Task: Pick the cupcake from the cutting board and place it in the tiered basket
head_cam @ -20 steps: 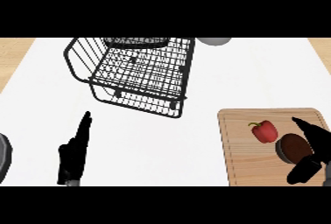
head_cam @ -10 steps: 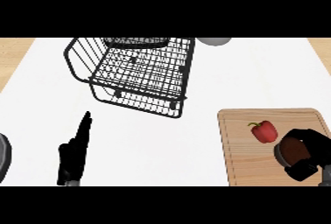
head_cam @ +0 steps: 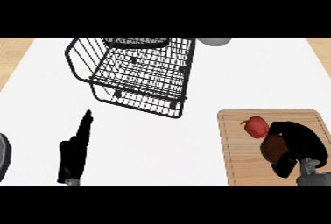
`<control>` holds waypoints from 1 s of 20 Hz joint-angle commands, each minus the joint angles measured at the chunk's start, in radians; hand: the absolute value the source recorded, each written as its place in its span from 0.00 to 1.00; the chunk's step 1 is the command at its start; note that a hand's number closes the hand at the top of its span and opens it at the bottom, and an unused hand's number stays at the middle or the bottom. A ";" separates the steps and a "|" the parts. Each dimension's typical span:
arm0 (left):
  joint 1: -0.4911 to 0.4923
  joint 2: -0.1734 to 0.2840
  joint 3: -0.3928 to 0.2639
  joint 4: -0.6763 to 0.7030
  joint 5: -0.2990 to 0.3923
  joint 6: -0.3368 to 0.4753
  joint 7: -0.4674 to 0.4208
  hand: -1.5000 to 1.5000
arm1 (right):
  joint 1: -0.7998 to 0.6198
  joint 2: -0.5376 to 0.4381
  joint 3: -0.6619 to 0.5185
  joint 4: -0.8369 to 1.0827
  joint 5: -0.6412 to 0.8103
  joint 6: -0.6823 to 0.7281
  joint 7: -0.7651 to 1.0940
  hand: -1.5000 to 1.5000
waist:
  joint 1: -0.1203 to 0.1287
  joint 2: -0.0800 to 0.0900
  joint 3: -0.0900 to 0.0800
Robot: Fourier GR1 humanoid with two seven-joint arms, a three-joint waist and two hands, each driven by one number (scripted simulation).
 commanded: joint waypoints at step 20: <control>0.010 -0.008 0.013 0.059 -0.007 -0.012 -0.011 0.50 | -0.394 0.407 0.221 -0.731 0.059 0.059 0.557 1.00 | -0.013 0.002 0.002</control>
